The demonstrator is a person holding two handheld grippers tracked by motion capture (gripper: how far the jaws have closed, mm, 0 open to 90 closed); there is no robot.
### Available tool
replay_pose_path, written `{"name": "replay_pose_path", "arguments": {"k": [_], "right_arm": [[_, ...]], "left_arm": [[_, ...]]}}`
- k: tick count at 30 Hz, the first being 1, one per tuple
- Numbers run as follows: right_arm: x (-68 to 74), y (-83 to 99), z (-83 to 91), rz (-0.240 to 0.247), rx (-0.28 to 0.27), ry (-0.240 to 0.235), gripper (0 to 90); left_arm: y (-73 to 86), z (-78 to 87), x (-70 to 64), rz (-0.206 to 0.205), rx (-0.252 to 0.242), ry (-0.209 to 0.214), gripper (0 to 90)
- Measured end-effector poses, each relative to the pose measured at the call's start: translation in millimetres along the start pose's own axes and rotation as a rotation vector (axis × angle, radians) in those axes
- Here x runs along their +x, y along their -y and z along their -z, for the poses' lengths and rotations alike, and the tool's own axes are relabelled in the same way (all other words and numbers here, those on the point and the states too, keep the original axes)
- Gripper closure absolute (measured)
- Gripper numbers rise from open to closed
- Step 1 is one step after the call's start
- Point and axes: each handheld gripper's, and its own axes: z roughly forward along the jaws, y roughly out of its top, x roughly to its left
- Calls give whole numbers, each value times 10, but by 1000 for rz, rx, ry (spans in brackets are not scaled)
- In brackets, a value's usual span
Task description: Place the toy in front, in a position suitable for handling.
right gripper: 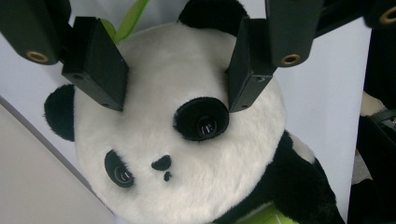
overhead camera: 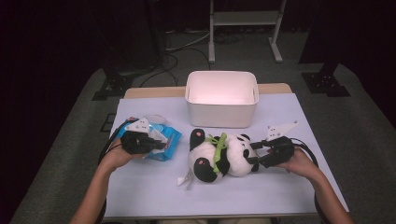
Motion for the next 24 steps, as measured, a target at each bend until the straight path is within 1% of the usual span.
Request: {"name": "replay_pose_path", "arguments": {"k": [1, 2, 5, 8, 10, 11, 13, 15, 17, 20, 21, 24], "right_arm": [[-1, 2, 0, 0, -2, -1, 380], [-1, 1, 0, -1, -1, -1, 380], [3, -2, 1, 1, 2, 1, 380], [2, 0, 1, 2, 2, 1, 380], [4, -1, 1, 3, 2, 2, 380], [4, -1, 1, 4, 2, 2, 380], [3, 0, 2, 5, 2, 2, 379], [3, 0, 1, 5, 2, 2, 379], [2, 2, 0, 5, 0, 1, 379], [3, 2, 1, 6, 0, 2, 380], [3, 3, 1, 6, -1, 1, 380], [2, 4, 1, 6, -2, 1, 379]], "left_arm": [[-18, -7, -4, -1, -5, 15, 890], [-39, -19, -14, 1, -23, 34, 890], [-138, -61, -55, -21, -26, 51, 890], [-240, -107, -92, -36, -34, 78, 890], [-301, -139, -119, -49, -32, 90, 890], [-335, -159, -135, -61, -26, 100, 890], [-400, -199, -172, -75, -32, 123, 890], [-469, -240, -205, -93, -27, 137, 890], [-536, -282, -233, -101, -31, 155, 890], [-650, -345, -275, -125, -30, 175, 889], [-676, -360, -288, -127, -31, 178, 889], [-782, -422, -328, -157, -28, 200, 889]]}}
